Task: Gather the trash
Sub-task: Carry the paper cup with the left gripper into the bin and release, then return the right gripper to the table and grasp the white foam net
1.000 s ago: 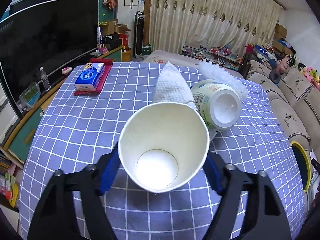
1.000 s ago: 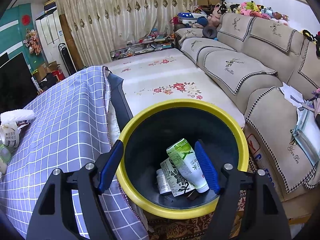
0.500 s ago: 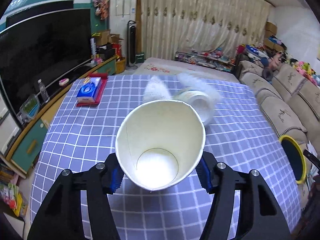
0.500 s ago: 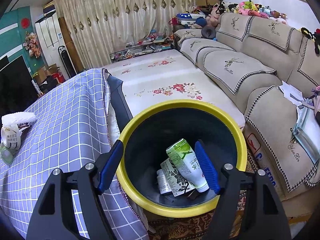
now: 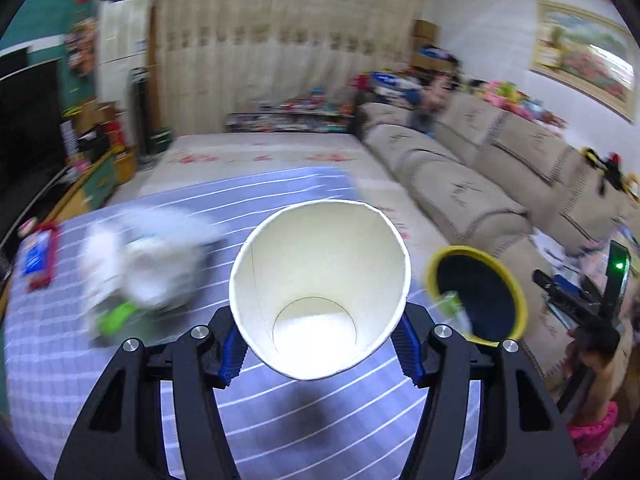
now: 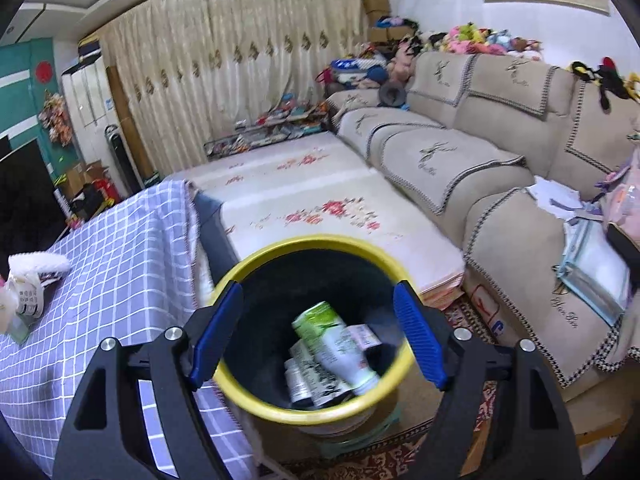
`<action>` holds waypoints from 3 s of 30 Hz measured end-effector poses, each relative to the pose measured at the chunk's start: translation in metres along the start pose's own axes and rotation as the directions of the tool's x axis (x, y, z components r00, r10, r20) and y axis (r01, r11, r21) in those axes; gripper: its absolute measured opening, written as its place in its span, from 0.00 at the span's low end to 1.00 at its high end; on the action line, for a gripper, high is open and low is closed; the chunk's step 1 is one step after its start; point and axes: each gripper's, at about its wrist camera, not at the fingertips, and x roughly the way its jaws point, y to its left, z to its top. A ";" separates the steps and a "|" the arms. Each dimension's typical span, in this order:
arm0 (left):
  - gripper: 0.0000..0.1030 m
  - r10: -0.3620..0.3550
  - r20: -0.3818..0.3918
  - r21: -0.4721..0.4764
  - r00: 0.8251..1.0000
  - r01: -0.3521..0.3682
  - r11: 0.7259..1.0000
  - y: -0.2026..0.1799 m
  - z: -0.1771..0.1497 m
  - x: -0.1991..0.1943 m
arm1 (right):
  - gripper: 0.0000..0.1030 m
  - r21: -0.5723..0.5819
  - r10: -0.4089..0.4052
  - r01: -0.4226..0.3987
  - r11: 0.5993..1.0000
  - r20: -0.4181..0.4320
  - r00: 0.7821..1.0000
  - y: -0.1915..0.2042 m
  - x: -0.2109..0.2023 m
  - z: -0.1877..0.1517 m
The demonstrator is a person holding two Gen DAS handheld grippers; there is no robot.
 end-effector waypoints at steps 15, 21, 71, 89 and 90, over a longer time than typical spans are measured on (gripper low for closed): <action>0.59 -0.279 -0.190 0.169 0.941 0.312 0.935 -0.199 0.032 0.142 | 0.73 0.128 -0.117 0.113 0.985 0.023 0.993 -0.096 -0.025 -0.007; 0.71 -0.274 -0.251 0.189 0.928 0.325 0.927 -0.233 0.023 0.190 | 0.73 0.135 -0.108 0.107 0.985 0.003 0.994 -0.101 -0.016 -0.012; 0.93 0.460 0.111 -0.299 0.881 -0.412 0.861 0.263 -0.061 -0.047 | 0.76 -0.423 0.535 -0.583 0.694 -0.239 0.810 0.403 0.003 0.006; 0.93 0.417 0.094 -0.336 0.904 -0.365 0.868 0.260 -0.066 -0.044 | 0.62 -0.533 0.383 -0.495 0.686 -0.314 0.869 0.502 0.070 -0.008; 0.93 0.415 0.092 -0.337 0.905 -0.364 0.868 0.260 -0.066 -0.044 | 0.59 -0.531 0.381 -0.494 0.688 -0.315 0.869 0.502 0.071 -0.007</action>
